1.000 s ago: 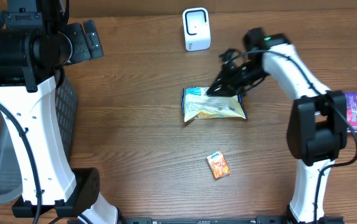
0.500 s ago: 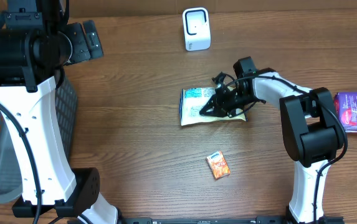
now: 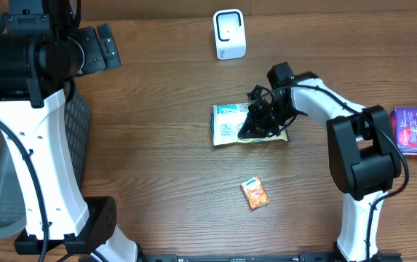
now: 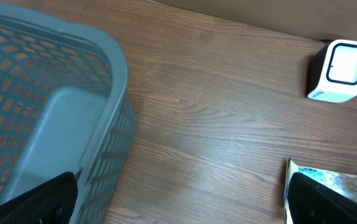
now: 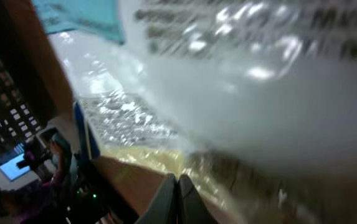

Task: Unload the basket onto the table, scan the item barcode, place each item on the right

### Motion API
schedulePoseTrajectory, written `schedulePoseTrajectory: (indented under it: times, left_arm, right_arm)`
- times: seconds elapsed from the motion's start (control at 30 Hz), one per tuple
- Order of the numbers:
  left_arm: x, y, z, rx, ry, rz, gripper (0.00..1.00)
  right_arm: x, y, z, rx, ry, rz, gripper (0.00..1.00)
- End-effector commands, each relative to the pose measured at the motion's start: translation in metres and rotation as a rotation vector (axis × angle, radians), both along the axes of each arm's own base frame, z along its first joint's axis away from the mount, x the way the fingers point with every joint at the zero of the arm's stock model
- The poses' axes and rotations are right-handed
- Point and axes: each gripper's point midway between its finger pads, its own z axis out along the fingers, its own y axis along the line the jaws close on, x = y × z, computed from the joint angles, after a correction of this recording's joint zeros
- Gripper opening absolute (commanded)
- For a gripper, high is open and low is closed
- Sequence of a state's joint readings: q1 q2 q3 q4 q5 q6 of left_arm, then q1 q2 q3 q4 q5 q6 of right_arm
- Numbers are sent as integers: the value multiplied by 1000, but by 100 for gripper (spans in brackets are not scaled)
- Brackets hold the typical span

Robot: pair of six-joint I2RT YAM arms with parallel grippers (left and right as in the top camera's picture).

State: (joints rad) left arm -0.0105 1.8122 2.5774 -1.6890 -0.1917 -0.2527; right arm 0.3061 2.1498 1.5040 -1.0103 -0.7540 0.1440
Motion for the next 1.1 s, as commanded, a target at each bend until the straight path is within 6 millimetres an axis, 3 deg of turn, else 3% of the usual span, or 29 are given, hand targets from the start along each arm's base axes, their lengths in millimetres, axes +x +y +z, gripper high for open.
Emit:
schedulePoseTrajectory:
  times: [0.0, 0.07, 0.2, 0.3, 0.43, 0.53, 0.7, 0.8, 0.9, 1.0, 1.03, 1.07]
  left_arm:
    - [0, 3, -2, 9, 7, 8, 100]
    - [0, 3, -2, 9, 7, 9, 100]
    - [0, 3, -2, 10, 7, 8, 100]
    - [0, 3, -2, 10, 7, 8, 100]
    - [0, 4, -2, 11, 7, 10, 100]
    - [0, 5, -1, 20, 7, 16, 99]
    - [0, 5, -1, 19, 7, 16, 100]
    - [0, 5, -1, 19, 7, 15, 99]
    - [0, 5, -1, 18, 7, 15, 100]
    - [0, 5, -1, 18, 7, 15, 100]
    - [0, 5, -1, 18, 7, 15, 100]
    - [0, 5, -1, 18, 7, 15, 100]
  right_arm:
    - [2, 4, 57, -18, -148, 73, 4]
    - [-13, -6, 58, -105, -125, 98, 4]
    - [-28, -46, 36, -372, -83, 114, 4]
    - [-27, -56, 15, -429, -92, 96, 5]
    - [-18, -84, -17, -602, -121, -19, 7]
    - [-12, -93, -35, -610, -138, -68, 10]
    - [7, -105, -49, -602, -201, -132, 14]
    - [38, -114, -50, -605, -303, -201, 19]
    - [64, -111, -47, -537, -377, -253, 22]
    - [83, -96, -40, -411, -428, -278, 34]
    - [86, -92, -37, -379, -435, -279, 48]
    - [85, -88, -35, -355, -430, -278, 70]
